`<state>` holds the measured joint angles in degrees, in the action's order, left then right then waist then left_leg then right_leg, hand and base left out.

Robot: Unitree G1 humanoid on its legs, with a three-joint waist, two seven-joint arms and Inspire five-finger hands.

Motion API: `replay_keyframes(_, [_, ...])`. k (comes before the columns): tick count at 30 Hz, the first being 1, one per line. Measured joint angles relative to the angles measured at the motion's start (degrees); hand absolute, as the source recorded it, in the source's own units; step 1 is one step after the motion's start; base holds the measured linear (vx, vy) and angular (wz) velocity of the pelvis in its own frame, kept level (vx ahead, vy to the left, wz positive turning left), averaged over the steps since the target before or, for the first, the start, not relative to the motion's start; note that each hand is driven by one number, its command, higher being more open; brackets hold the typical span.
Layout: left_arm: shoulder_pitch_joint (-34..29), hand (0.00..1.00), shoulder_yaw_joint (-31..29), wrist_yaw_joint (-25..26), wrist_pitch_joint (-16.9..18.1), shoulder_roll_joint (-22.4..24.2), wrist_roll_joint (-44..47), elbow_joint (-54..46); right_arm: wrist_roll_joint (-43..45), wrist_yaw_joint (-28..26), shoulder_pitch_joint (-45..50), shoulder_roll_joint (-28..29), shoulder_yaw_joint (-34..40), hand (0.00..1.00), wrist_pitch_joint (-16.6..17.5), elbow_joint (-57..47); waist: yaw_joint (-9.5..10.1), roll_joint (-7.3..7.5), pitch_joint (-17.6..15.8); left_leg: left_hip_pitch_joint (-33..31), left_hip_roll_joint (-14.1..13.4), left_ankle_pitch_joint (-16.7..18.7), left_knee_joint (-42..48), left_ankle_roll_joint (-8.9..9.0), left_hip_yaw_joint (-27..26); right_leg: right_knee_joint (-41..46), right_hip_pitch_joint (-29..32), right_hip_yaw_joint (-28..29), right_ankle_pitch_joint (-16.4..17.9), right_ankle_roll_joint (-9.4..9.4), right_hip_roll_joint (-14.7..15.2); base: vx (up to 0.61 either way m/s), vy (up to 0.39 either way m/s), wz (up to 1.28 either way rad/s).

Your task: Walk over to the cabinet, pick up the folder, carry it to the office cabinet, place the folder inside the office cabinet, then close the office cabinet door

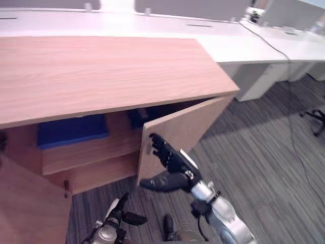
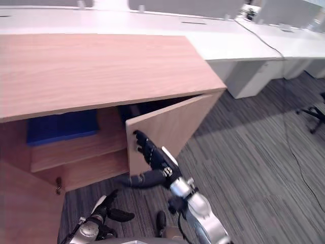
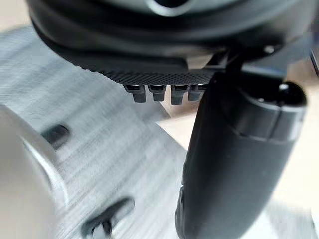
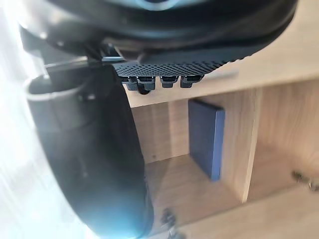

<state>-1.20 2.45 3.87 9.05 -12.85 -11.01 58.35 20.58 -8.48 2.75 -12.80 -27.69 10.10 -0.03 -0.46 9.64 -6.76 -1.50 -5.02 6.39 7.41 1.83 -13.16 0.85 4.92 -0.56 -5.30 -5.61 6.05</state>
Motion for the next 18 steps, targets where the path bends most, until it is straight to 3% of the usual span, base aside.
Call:
replay_keyframes(3, [0.00, 1.00, -1.12, 0.57, -1.08, -1.38, 2.07, 0.39, -0.62, 0.70, -5.10, 3.17, 1.19, 1.00, 0.47, 6.55, 0.72, -0.75, 0.28, 0.20, 0.26, -1.32, -1.94, -0.05, 1.68, 0.14, -0.03, -1.51, -0.10, -0.05, 0.16, 0.05, 0.012, 0.35])
replay_keyframes(5, [-0.69, 1.00, -2.47, 1.18, -1.06, -0.32, 3.32, 0.37, -2.10, 4.04, -8.23, 5.03, 4.20, 1.00, 1.22, 12.92, 1.20, -1.95, 0.50, 0.47, 0.69, -2.89, -3.82, 0.02, 2.91, 0.23, -0.02, -3.14, -0.45, -0.04, 0.51, 0.01, 0.004, 0.31])
replay_keyframes(8, [-1.38, 1.00, -2.69, 1.17, -1.07, 1.04, 4.36, 0.51, -4.05, 5.96, -11.00, 4.09, 6.51, 1.00, 1.08, 17.90, 1.18, -3.15, 0.48, 0.80, 1.31, -4.91, -6.67, -0.08, 3.69, 0.03, 0.21, -4.00, -0.89, -0.06, 0.67, -0.06, -0.004, 0.18])
replay_keyframes(12, [-1.44, 1.00, -2.64, 1.11, -1.04, 2.46, 5.59, 0.43, -6.76, 7.39, -13.43, 3.96, 7.61, 1.00, 1.16, 19.89, 1.19, -3.54, 0.51, 1.94, 2.05, -8.99, -12.78, -0.01, 5.93, -0.98, 0.20, -5.94, -0.41, 0.59, 0.98, -0.10, -0.015, 0.28])
replay_keyframes(18, [-1.34, 1.00, -3.38, 1.51, -1.04, 4.20, 8.01, -0.53, -10.78, 7.01, -12.84, 4.92, 7.68, 1.00, 2.20, 21.61, 2.00, -4.47, 0.17, 1.48, 1.91, -10.36, -12.86, 0.47, 6.63, -0.73, 0.09, -6.50, 1.57, 0.87, 0.59, -0.12, -0.036, 0.10])
